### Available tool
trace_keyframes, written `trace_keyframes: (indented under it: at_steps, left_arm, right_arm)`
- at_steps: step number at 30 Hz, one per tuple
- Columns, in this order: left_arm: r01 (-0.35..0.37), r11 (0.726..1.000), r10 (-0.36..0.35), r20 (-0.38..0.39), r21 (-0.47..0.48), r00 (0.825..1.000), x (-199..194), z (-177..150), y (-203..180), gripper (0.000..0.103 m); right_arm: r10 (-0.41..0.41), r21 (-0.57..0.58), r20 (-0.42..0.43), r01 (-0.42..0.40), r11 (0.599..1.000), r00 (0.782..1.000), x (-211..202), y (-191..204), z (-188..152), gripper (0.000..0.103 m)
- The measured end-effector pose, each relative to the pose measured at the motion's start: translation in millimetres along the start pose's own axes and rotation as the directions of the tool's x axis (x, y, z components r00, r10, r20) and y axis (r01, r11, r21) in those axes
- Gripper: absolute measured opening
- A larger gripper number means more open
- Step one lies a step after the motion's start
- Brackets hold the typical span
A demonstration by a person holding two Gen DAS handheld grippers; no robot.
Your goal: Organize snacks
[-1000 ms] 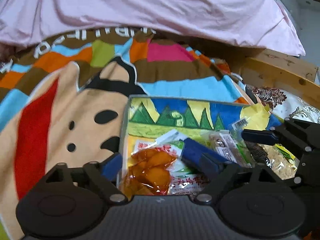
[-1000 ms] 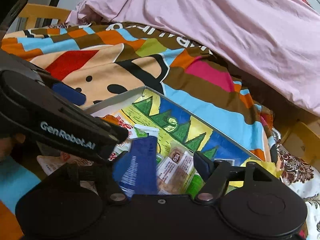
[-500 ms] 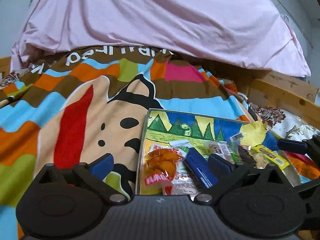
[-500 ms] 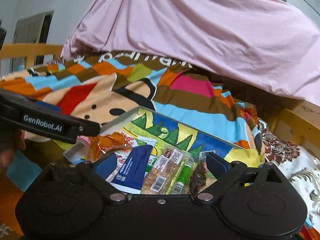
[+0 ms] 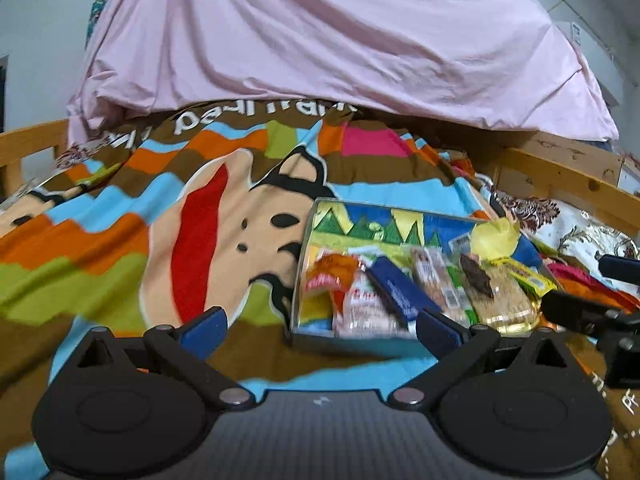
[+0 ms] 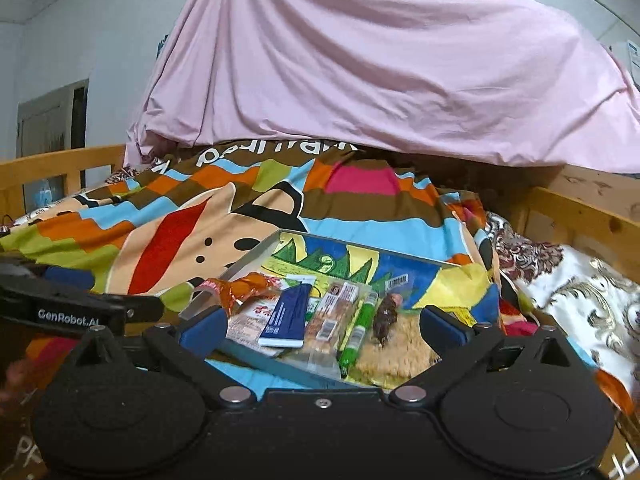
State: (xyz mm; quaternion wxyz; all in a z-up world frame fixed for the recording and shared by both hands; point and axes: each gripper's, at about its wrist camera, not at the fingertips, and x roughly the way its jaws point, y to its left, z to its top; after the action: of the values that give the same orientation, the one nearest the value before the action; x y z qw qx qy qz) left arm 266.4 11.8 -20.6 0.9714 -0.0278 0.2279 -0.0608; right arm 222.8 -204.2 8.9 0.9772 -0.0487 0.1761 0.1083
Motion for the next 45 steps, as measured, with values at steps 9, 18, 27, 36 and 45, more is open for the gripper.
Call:
trace_keyframes:
  at_steps: [9, 18, 27, 36, 45]
  left_arm:
    - [-0.033, 0.999, 0.033, -0.028, -0.016, 0.999, -47.6, -17.9, -6.4, 0.102]
    - [-0.097, 0.995, 0.097, 0.019, -0.029, 0.995, -88.8, -18.4, -11.7, 0.102]
    - [-0.113, 0.993, 0.114, 0.049, -0.026, 0.992, -102.9, -22.6, -9.8, 0.102]
    - [-0.109, 0.994, 0.110, 0.050, -0.023, 0.993, -99.5, -23.2, -8.9, 0.102]
    - [-0.106, 0.994, 0.106, 0.049, -0.012, 0.993, -98.6, -23.1, -11.0, 0.102]
  right_arm:
    - [0.018, 0.027, 0.003, -0.018, 0.999, 1.000, -43.1, -2.1, -14.6, 0.102]
    - [0.031, 0.038, 0.021, -0.032, 0.999, 0.999, -75.0, -2.1, -18.2, 0.102]
    - [0.033, 0.037, 0.035, -0.034, 0.999, 0.999, -82.0, 1.9, -16.3, 0.102]
    - [0.041, 0.044, 0.024, -0.042, 0.998, 0.999, -75.9, 0.9, -19.7, 0.102]
    - [0.042, 0.043, 0.024, -0.043, 0.998, 0.999, -75.9, 0.4, -20.1, 0.102]
